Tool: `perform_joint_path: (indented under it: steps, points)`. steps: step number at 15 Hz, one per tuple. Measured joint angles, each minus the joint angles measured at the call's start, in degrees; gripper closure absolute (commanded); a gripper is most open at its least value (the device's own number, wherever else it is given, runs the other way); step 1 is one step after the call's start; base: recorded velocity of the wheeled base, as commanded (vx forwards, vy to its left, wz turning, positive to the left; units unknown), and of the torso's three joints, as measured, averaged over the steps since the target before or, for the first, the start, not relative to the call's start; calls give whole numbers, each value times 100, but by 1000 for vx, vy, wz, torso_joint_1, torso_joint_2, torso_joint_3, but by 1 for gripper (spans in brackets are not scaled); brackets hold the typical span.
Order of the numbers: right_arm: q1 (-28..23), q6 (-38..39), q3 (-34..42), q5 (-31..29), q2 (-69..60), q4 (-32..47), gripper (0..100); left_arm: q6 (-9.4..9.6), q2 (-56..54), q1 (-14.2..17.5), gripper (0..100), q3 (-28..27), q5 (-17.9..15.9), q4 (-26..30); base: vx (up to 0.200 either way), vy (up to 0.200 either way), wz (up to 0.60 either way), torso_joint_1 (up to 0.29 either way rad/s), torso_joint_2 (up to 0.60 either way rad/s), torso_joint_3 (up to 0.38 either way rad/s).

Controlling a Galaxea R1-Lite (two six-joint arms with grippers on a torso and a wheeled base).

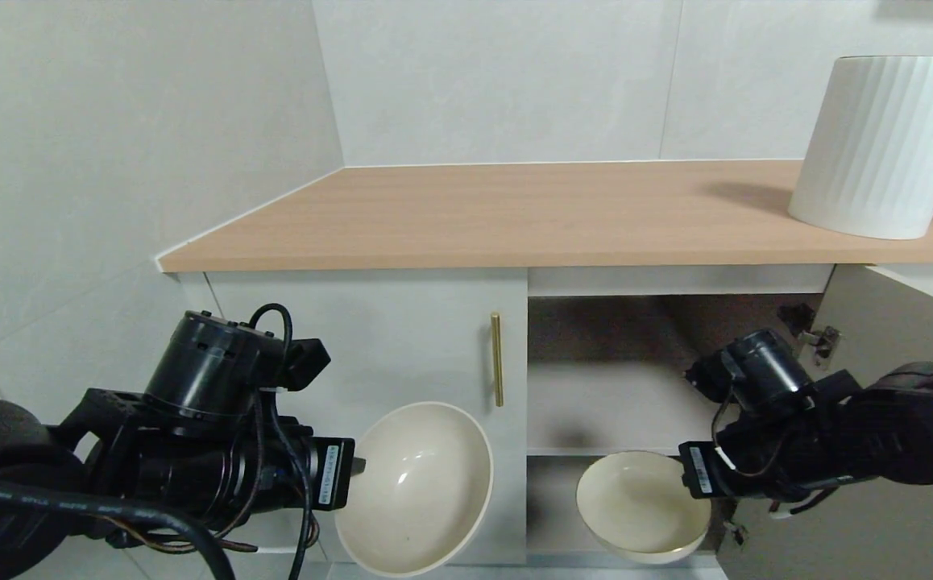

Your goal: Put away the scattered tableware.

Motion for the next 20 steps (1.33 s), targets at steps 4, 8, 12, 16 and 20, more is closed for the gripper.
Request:
perform_joint_path:
  steps: [4,8,12,16,20]
  points:
    - [-272,252,-226,-257,1357,-1339,100,11,28,-10,100,11,0,0,0,0,0,0,0,0]
    - [-580,741,-1113,-858,2334,-1486,100,13,57,-24,100,17,9,1,0,0,0,0,0,0]
    - [-652,1044,-1640,-1428,2907,-1486,100,9,124,-27,100,13,22,-5,0,0,0,0,0,0]
    - [-719,1363,-2061,-1666,3220,-1484,100,13,133,-52,100,28,60,-5,0,0,0,0,0,0]
    - [-846,1407,-2508,-1986,3415,-1481,100,13,140,-71,100,28,71,0,0,0,0,0,0,0]
